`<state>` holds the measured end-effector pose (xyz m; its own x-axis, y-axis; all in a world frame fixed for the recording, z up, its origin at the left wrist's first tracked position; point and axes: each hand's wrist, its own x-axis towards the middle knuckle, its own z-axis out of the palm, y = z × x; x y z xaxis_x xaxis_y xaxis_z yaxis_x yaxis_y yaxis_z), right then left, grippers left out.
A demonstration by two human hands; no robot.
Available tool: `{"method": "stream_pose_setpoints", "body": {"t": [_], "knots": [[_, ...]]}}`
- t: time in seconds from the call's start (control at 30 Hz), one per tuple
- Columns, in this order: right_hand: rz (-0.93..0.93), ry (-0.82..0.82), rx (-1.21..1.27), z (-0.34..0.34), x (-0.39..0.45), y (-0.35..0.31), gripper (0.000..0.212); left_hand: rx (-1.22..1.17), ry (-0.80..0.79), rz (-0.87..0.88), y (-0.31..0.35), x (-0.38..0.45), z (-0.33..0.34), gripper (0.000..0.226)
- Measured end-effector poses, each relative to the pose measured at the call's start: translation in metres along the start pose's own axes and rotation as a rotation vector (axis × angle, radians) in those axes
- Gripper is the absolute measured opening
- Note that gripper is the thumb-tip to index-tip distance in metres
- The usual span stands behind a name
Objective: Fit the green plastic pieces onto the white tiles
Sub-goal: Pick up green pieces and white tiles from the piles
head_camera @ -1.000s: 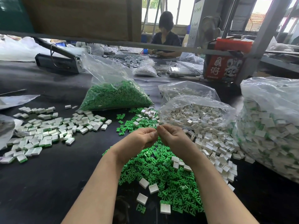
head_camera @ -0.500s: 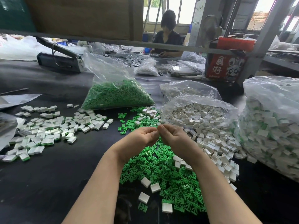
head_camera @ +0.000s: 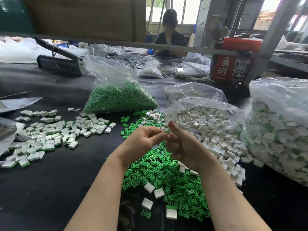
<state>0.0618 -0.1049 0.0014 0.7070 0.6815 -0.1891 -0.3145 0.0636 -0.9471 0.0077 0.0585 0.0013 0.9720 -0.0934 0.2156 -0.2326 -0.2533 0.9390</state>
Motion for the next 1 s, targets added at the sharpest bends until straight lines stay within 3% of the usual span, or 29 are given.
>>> {"method": "stream_pose_setpoints", "body": {"t": [0.23, 0.37, 0.5, 0.7, 0.87, 1.0], "knots": [[0.129, -0.077, -0.025, 0.001, -0.001, 0.0, 0.054, -0.095, -0.009, 0.053, 0.008, -0.001, 0.005, 0.013], [0.097, -0.125, 0.005, 0.001, -0.002, 0.0, 0.054, -0.125, 0.087, 0.032, 0.005, 0.001, 0.007, 0.011], [-0.024, -0.003, -0.004, 0.002, -0.002, 0.0, 0.042, -0.111, 0.121, 0.005, 0.003, 0.002, 0.006, 0.006], [-0.317, 0.21, -0.357, 0.012, 0.001, 0.001, 0.039, -0.141, 0.193, -0.036, 0.0, 0.002, 0.005, 0.01], [-0.412, 0.242, -0.558, 0.016, 0.004, 0.002, 0.044, -0.194, 0.213, -0.048, 0.0, 0.004, 0.006, 0.024], [-0.46, 0.212, -0.579, 0.014, 0.003, 0.002, 0.038, -0.2, 0.188, -0.054, 0.0, 0.005, 0.007, 0.022]]}}
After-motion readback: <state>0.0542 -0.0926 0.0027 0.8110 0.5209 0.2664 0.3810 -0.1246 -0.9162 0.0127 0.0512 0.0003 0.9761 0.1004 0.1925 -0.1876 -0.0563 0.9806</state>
